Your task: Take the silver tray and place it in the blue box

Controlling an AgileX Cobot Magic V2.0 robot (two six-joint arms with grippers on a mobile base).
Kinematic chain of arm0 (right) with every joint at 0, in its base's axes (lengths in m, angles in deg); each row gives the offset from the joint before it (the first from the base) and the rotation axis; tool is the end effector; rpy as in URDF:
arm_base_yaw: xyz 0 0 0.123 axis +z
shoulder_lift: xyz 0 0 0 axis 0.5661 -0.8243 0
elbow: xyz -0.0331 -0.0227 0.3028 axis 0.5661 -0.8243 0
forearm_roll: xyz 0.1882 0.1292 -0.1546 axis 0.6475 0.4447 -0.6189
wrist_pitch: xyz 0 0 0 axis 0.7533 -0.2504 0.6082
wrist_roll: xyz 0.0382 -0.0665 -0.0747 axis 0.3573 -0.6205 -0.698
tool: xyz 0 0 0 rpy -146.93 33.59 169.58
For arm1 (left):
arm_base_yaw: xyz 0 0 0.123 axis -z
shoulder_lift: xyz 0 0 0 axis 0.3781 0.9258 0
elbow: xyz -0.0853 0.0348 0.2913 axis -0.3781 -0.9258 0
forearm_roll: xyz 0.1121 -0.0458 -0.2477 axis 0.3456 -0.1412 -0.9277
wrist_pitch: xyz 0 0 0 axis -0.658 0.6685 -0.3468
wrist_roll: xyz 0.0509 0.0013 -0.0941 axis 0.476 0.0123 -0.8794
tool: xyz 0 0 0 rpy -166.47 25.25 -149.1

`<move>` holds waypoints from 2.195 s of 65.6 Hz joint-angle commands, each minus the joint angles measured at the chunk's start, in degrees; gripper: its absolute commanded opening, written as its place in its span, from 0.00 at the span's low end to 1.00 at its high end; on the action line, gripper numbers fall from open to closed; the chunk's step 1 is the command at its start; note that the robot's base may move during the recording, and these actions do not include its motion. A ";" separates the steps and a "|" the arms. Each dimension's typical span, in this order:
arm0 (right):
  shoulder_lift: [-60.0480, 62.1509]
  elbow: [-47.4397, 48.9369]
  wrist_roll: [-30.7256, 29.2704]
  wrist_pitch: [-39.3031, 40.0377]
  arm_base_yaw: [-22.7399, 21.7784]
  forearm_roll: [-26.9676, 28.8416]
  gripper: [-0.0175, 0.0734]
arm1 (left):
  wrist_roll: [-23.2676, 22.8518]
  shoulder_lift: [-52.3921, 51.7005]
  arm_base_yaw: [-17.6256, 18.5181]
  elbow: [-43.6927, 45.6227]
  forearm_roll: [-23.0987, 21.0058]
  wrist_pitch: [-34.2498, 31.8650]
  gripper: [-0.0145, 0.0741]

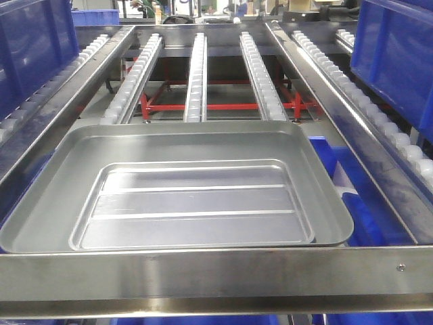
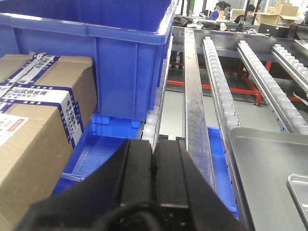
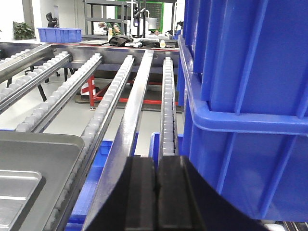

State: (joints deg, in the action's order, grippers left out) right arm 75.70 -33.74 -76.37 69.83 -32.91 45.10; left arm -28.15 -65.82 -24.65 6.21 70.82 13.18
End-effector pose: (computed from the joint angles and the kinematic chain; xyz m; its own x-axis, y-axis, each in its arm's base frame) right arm 0.0762 0.0026 0.2083 0.1100 0.0109 -0.9939 -0.0328 0.9994 0.0073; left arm 0.0763 0.0033 0.2020 0.0502 -0.0893 -0.9947 -0.0390 0.9951 -0.0913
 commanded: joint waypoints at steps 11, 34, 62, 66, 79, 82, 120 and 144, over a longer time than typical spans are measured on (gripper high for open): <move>1.24 -0.11 -0.53 5.07 -0.20 0.00 0.25 | -0.58 -1.13 0.36 0.13 -0.45 -4.75 0.05; 1.24 -0.11 -0.53 5.07 -0.20 0.00 0.25 | -0.58 -1.13 0.36 0.13 -0.45 -4.75 0.05; 1.24 0.26 -0.53 5.96 -0.20 0.00 0.25 | -0.58 -1.13 0.36 0.55 -0.34 -12.60 0.05; 1.24 2.33 -0.02 4.87 -0.16 0.00 0.25 | -0.58 -1.13 0.36 2.54 0.02 -14.80 0.05; -4.10 16.38 0.05 -12.51 -0.16 0.00 0.25 | -1.74 3.98 0.36 20.14 -0.59 7.56 0.05; -7.43 19.46 0.05 -16.64 -0.16 0.00 0.25 | -1.27 6.68 0.36 24.72 -0.48 15.73 0.05; -49.54 31.80 0.49 -37.21 0.33 2.97 0.26 | 13.63 40.61 0.58 39.29 -24.28 38.20 0.05; -73.06 47.30 23.43 -35.60 19.23 -7.85 0.27 | -8.85 60.73 24.61 41.33 -12.40 28.03 0.05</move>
State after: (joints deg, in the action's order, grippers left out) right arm 6.19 8.52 -58.57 31.30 -16.44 40.99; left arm -25.17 -8.45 -4.60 44.61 50.17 46.12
